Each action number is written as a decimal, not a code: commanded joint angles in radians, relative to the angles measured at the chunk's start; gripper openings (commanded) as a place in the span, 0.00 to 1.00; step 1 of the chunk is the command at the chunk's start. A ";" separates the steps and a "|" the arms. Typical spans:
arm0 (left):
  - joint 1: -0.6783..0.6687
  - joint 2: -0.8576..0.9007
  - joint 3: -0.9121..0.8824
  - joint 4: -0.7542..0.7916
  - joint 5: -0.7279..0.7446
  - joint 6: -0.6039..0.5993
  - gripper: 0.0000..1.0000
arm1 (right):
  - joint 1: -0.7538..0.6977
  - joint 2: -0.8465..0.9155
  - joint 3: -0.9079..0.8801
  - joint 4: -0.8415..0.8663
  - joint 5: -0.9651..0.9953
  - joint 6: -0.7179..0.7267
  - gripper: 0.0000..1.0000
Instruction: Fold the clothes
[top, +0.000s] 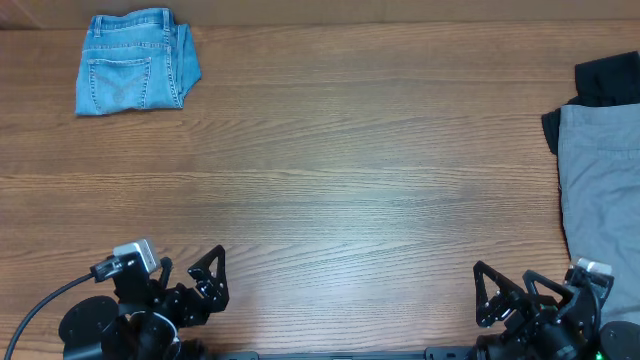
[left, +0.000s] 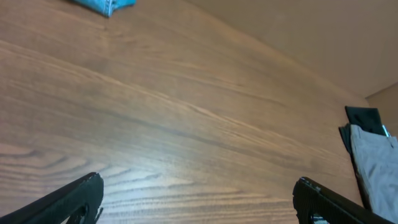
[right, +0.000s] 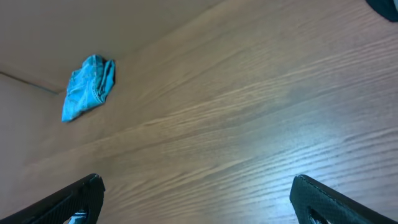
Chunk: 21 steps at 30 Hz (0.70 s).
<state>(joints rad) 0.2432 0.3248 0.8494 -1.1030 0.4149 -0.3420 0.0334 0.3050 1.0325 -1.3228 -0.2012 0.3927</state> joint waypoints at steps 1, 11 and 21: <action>-0.002 -0.005 -0.006 -0.020 -0.007 -0.010 1.00 | -0.003 -0.005 -0.001 0.000 0.010 0.005 1.00; -0.002 -0.005 -0.006 -0.026 -0.006 -0.010 1.00 | -0.003 -0.027 -0.126 0.256 0.066 -0.076 1.00; -0.002 -0.005 -0.006 -0.026 -0.007 -0.010 1.00 | -0.015 -0.248 -0.657 0.879 0.056 -0.132 1.00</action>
<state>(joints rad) 0.2436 0.3248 0.8467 -1.1305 0.4118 -0.3420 0.0322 0.1032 0.4881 -0.5476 -0.1490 0.2867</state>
